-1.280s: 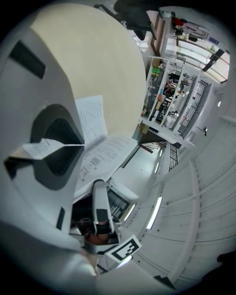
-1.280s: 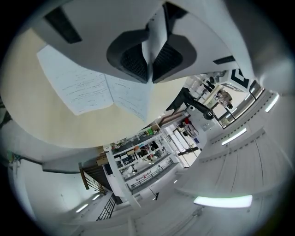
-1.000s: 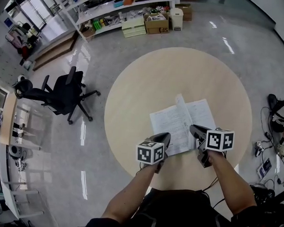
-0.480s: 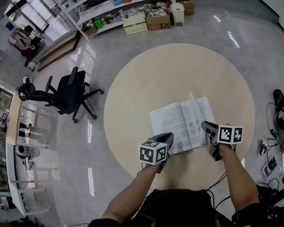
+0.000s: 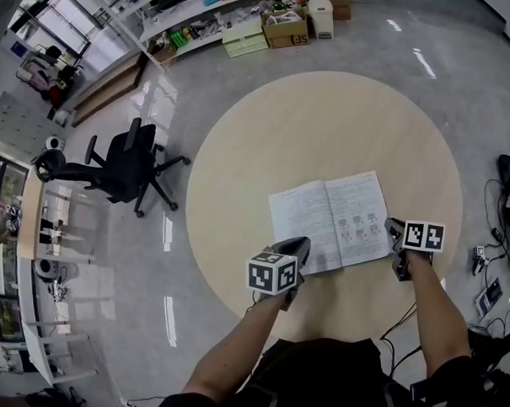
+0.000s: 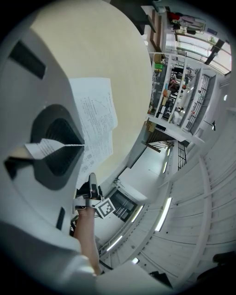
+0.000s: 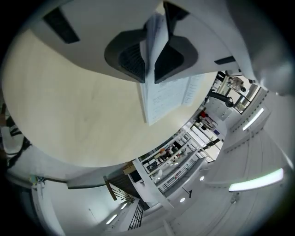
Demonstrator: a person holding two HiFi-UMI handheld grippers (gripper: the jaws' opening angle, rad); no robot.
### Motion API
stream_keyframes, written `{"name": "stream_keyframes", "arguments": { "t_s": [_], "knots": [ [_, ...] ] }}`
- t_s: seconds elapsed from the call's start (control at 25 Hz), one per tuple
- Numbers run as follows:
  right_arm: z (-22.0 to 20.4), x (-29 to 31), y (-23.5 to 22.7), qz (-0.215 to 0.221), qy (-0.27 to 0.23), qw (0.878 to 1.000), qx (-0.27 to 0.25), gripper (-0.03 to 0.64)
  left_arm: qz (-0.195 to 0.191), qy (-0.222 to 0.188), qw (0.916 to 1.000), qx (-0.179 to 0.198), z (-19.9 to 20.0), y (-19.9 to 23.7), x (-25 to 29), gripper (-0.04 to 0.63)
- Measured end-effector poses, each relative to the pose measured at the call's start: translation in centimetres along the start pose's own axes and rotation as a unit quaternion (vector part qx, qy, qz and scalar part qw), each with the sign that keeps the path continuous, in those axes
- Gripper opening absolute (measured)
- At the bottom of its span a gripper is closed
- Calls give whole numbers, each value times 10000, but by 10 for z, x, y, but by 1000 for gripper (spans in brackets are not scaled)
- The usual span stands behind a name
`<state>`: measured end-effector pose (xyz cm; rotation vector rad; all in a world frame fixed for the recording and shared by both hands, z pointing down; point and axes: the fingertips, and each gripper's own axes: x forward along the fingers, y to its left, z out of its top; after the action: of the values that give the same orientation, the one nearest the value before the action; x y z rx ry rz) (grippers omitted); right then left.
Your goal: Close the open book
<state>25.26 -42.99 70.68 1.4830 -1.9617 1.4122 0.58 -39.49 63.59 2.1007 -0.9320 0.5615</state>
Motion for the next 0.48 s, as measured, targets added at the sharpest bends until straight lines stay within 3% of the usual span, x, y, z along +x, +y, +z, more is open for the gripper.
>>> {"name": "stream_keyframes", "arguments": {
  "t_s": [0.28,0.48],
  "knots": [
    [-9,-4,-29,-619,134,9973,-381,66,54,-13,10000,-24,0,8,-2,-14],
    [2,-17,-9,-573,-61,9963,-630,66,118,-137,9998,-68,3,18,-14,-14]
  ]
}}
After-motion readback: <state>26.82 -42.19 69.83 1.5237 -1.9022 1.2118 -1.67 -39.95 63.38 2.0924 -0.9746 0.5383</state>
